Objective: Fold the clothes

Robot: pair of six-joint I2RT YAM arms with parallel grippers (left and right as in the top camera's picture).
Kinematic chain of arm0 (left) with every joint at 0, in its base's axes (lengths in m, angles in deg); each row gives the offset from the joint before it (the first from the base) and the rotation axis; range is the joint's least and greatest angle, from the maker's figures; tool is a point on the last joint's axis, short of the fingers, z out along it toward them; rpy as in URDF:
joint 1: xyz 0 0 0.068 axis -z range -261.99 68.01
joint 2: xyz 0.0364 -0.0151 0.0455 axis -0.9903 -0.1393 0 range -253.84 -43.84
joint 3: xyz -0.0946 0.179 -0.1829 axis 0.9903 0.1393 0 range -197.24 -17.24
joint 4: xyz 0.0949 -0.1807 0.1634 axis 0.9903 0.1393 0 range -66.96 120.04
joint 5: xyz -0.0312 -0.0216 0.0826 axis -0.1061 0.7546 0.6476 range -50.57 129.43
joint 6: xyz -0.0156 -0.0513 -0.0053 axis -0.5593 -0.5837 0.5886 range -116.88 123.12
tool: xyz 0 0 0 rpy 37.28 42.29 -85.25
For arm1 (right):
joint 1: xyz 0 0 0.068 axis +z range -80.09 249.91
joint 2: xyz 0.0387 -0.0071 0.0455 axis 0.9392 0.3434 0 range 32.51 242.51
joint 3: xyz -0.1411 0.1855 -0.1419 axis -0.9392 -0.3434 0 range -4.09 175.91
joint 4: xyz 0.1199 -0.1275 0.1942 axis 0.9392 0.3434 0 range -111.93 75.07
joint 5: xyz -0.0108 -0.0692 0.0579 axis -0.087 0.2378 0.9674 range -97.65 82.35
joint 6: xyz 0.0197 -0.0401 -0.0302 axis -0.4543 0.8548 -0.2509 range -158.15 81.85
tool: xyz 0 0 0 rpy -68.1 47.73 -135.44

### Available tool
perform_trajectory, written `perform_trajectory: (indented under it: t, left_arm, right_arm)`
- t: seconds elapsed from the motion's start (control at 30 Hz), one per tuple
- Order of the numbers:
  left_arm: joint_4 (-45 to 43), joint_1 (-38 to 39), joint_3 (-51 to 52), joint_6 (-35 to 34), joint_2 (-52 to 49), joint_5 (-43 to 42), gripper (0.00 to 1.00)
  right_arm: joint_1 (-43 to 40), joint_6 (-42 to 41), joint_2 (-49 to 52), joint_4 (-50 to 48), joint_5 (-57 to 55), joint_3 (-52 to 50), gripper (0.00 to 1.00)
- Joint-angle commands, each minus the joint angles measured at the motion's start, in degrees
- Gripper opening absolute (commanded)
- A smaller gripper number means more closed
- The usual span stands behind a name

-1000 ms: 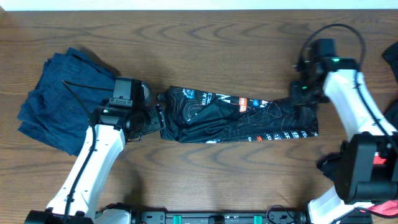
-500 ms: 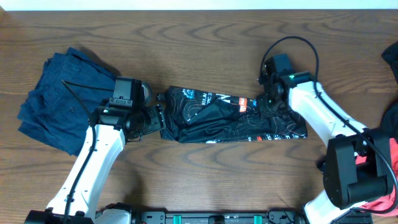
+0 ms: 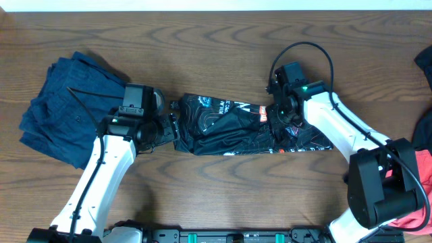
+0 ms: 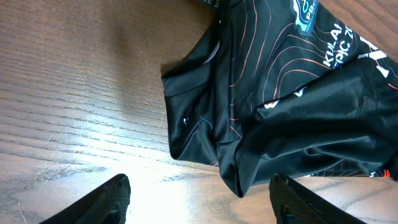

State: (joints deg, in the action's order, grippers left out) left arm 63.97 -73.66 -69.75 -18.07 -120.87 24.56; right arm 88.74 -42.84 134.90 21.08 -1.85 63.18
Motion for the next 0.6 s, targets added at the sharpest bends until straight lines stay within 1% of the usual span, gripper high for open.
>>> perform_trajectory:
  t: [0.0,0.13,0.27,0.33,0.47,0.57]
  left_arm:
    - [0.2,-0.2,-0.1,-0.3,0.2,-0.1,0.74]
    - [0.2,-0.2,-0.1,-0.3,0.2,-0.1,0.73]
    - [0.2,-0.2,0.3,-0.3,0.2,-0.1,0.73]
    - [0.2,-0.2,0.5,-0.3,0.2,-0.1,0.74]
    - [0.2,-0.2,0.6,-0.3,0.2,-0.1,0.74]
    - [0.2,-0.2,0.6,-0.3,0.2,-0.1,0.74]
  right_arm:
    - [0.7,1.8,-0.3,-1.0,4.1,0.2,0.41]
    - [0.0,0.8,-2.0,-0.1,0.4,3.3,0.42]
    - [-1.2,-4.0,-5.5,1.6,-9.6,5.9,0.44]
    - [-2.1,-5.6,-7.1,2.1,-12.7,5.9,0.46]
    - [-4.3,-5.9,-6.8,4.9,-12.9,5.5,0.43]
    - [-5.3,-6.4,-5.6,5.6,-11.3,4.2,0.45]
